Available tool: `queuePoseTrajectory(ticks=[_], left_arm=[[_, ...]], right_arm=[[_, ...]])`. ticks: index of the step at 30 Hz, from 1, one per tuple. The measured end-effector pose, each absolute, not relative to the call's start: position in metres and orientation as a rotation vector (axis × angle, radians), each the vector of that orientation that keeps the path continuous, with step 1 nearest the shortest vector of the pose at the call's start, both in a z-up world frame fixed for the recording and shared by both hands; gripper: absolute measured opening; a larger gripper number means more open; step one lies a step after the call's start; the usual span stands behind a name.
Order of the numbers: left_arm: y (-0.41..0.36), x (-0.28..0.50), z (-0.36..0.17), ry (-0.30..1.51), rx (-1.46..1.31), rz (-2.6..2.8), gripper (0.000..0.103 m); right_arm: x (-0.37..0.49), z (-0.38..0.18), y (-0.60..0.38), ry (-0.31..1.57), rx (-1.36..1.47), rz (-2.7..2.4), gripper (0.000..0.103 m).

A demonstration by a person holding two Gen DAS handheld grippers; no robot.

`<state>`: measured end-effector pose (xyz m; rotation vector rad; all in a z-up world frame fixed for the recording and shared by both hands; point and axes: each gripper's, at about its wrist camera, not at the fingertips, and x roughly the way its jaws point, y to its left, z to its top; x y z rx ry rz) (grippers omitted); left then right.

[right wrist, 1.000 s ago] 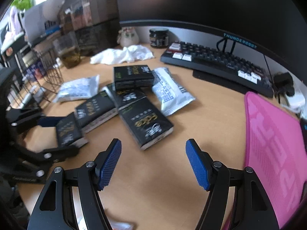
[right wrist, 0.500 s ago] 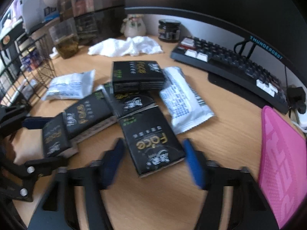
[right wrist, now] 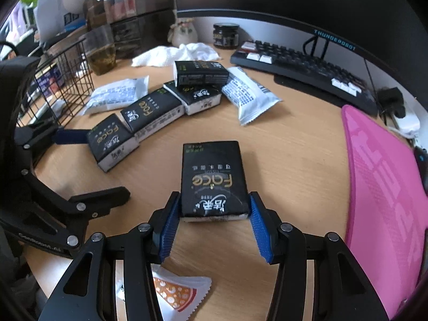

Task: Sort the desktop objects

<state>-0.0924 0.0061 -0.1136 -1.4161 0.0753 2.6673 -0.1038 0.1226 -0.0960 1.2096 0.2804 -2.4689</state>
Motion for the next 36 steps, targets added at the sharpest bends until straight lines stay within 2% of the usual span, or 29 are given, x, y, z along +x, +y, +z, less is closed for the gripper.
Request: queuePoseTrajectory(ticks=[1,3,9,13,21,25,28,33,35,36], left_arm=[[0.006,-0.089,-0.114,0.074,-1.394,2.676,0.103],[0.006,-0.087,-0.114,0.076,-1.394,2.673,0.103],[0.004,-0.083,-0.114,0.090,-1.417,2.650,0.103],[0.003,-0.089,-0.113,0.108,-1.440,2.612,0.103],[-0.002,-0.095,-0.112,0.159,-1.380,2.729,0.103],[-0.014,-0.104,-0.114,0.043,-1.429,2.698,0.103],[-0.017,-0.108,-0.114,0.028,-1.441,2.712,0.103],[-0.019,-0.109,-0.113,0.041,-1.478,2.679,0.102],[-0.018,-0.109,-0.111,0.050,-1.474,2.672,0.095],[-0.018,-0.108,-0.109,0.053,-1.461,2.675,0.085]], right_arm=[[-0.104,-0.096,0.123,0.274,1.214,-2.469,0.063],[-0.106,-0.097,0.124,0.254,1.214,-2.469,0.070],[-0.109,-0.100,0.127,0.250,1.211,-2.488,0.071],[-0.113,-0.103,0.124,0.266,1.222,-2.500,0.086],[-0.118,-0.105,0.123,0.269,1.234,-2.499,0.089],[-0.118,-0.106,0.124,0.269,1.231,-2.492,0.090],[-0.119,-0.106,0.124,0.276,1.233,-2.491,0.091],[-0.119,-0.106,0.123,0.277,1.241,-2.490,0.089],[-0.118,-0.105,0.121,0.281,1.236,-2.489,0.075],[-0.117,-0.103,0.120,0.283,1.230,-2.489,0.061]])
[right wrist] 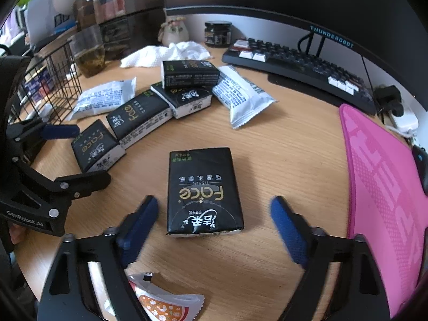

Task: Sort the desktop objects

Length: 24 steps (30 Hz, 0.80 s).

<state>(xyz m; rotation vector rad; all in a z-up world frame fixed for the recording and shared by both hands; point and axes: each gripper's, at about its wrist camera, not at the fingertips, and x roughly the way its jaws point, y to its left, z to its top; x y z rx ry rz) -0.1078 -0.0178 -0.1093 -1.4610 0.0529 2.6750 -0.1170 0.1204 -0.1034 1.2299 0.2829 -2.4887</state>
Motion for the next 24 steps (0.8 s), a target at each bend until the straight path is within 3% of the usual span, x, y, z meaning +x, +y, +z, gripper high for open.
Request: queuePoseTrajectory(ticks=[1,2,15,19,24], left_arm=[[-0.017,-0.107,-0.107,0.055,-1.447,2.676,0.073],[-0.016,-0.107,-0.104,0.068,-1.436,2.675,0.069],[-0.004,-0.094,-0.086,0.127,-1.373,2.658,0.069],[0.001,-0.078,-0.055,0.156,-1.258,2.716,0.069],[-0.018,-0.049,0.000,0.044,-1.104,2.797,0.069]], right_arm=[[-0.117,-0.102,0.120,0.283,1.228,-2.487,0.048],[-0.117,-0.102,0.120,0.282,1.230,-2.487,0.048],[-0.110,-0.092,0.127,0.220,1.229,-2.495,0.047],[-0.102,-0.074,0.127,0.220,1.184,-2.516,0.047],[-0.088,-0.038,0.111,0.241,1.086,-2.528,0.047]])
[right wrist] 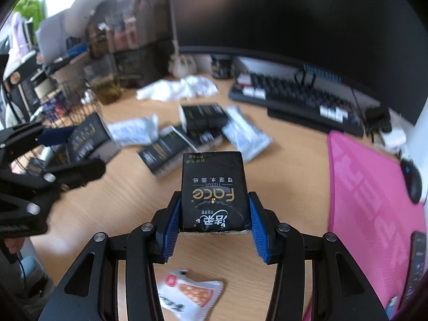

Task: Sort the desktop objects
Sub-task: 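Carry both Face packs over the wire basket and open both tools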

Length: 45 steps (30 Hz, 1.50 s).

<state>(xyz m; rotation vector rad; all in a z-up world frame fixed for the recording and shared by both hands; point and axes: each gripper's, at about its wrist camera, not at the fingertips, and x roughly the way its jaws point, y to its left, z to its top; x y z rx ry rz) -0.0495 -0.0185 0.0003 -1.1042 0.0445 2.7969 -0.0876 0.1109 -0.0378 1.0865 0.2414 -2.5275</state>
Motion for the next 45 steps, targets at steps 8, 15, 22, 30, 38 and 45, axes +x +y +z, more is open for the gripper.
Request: queuePoseTrajectory(ticks=[8,15,22,30,38,45], left_arm=[[-0.098,-0.006,0.043,-0.150,-1.143,2.984,0.069],[-0.185,0.025,0.038,-0.287,-1.299,3.225,0.069],[-0.230,0.043,0.024,-0.405,-1.377,3.256,0.069],[-0.223,0.049,0.027,-0.428,-1.265,3.243,0.086],[-0.177,0.033,0.028,-0.310,-1.252,3.142,0.086],[-0.098,0.008,0.033,-0.162,-1.174,3.019,0.086]], right_arm=[[-0.062,0.014,0.027,0.303,0.885,-2.409,0.048],[-0.038,0.025,-0.076,0.349,0.799,-2.223,0.048],[-0.021,0.014,-0.140,0.379,0.794,-2.098,0.048],[-0.024,0.008,-0.144,0.379,0.784,-2.124,0.060],[-0.025,0.010,-0.101,0.373,0.784,-2.210,0.061],[-0.037,0.013,-0.015,0.309,0.838,-2.356,0.063]])
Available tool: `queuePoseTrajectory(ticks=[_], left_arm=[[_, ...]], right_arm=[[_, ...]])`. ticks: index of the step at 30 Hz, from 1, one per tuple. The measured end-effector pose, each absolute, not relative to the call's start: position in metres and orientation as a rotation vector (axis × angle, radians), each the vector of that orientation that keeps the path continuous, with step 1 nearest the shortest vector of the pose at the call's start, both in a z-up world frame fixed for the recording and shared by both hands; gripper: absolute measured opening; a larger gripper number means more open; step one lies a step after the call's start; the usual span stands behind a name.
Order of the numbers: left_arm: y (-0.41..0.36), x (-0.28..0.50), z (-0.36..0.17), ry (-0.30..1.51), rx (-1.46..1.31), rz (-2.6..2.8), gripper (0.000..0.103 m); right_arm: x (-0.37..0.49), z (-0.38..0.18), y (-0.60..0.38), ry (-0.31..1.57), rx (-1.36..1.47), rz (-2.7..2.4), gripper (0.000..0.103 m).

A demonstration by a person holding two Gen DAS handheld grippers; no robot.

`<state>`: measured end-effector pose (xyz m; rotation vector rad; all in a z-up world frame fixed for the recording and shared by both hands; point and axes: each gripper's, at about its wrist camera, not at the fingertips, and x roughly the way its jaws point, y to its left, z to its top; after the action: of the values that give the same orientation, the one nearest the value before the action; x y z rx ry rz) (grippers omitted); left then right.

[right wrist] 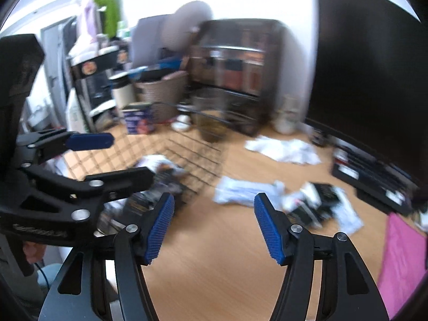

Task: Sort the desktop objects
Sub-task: 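Bring both open tools back over the remaining items on the desk, then grasp a Face pack with the left tool while right grasps a white snack bar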

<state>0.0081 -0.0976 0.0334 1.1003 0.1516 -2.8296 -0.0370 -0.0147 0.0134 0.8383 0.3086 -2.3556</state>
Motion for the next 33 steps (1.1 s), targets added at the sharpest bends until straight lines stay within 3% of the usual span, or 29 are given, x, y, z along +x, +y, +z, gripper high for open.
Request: queuePoseTrajectory(ticks=[6,12,22,33], left_arm=[[-0.041,-0.026,0.014,0.046,1.216,-2.891,0.086],[0.004,-0.076,-0.043,-0.155,1.385,-2.863,0.086],[0.004,-0.137,-0.093,-0.070,1.533,-2.815,0.086],[-0.004,-0.164,-0.105,-0.043,1.590,-2.793,0.086]], right_arm=[[-0.055,-0.004,0.060,0.269,0.948,-2.476,0.065],[-0.084,-0.048,0.119,0.287,1.124,-2.540,0.065],[-0.121,-0.086,0.148,0.233,1.223,-2.508,0.065],[-0.160,-0.096,0.137,0.247,1.273,-2.464,0.065]])
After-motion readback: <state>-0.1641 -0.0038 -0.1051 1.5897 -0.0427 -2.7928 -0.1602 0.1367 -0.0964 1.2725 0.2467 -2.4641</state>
